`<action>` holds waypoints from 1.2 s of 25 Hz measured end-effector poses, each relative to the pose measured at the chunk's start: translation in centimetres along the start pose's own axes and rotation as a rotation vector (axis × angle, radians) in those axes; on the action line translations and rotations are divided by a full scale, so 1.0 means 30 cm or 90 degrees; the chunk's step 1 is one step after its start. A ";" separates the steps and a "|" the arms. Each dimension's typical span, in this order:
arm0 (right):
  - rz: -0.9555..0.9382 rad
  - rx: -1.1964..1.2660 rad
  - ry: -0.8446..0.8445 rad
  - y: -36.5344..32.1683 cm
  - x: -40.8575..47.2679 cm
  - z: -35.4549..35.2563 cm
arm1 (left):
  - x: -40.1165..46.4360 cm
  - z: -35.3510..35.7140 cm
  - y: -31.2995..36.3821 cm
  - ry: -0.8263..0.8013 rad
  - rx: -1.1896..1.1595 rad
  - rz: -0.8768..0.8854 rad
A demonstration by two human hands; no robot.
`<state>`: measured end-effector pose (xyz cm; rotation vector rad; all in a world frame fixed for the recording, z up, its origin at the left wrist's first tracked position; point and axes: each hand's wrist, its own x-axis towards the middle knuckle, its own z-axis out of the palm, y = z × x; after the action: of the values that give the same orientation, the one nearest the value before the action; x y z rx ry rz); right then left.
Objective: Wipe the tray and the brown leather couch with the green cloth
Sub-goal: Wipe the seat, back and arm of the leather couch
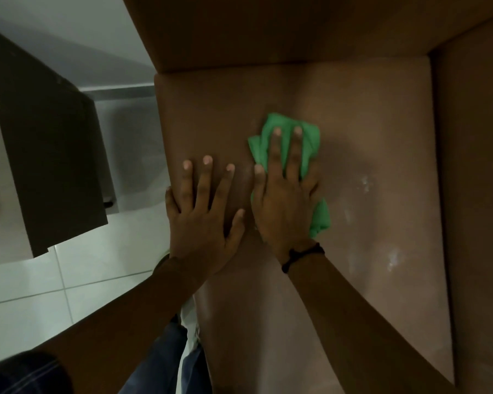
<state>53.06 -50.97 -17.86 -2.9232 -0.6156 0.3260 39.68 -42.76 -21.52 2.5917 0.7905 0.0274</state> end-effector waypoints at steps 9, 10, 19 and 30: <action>-0.001 -0.023 0.018 0.006 0.091 -0.026 | -0.005 -0.002 0.010 0.016 -0.008 -0.006; -0.019 -0.024 0.026 -0.053 0.152 -0.018 | -0.002 0.007 0.003 0.017 -0.001 -0.005; -0.032 -0.009 0.016 -0.044 0.230 -0.033 | -0.004 0.005 0.010 0.018 -0.001 -0.018; -0.062 -0.052 0.024 0.060 0.121 -0.014 | -0.002 0.003 0.022 0.013 0.011 -0.024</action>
<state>57.10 -51.15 -18.43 -2.9555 -0.7803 0.2391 39.98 -43.31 -21.33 2.5957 0.8495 0.0362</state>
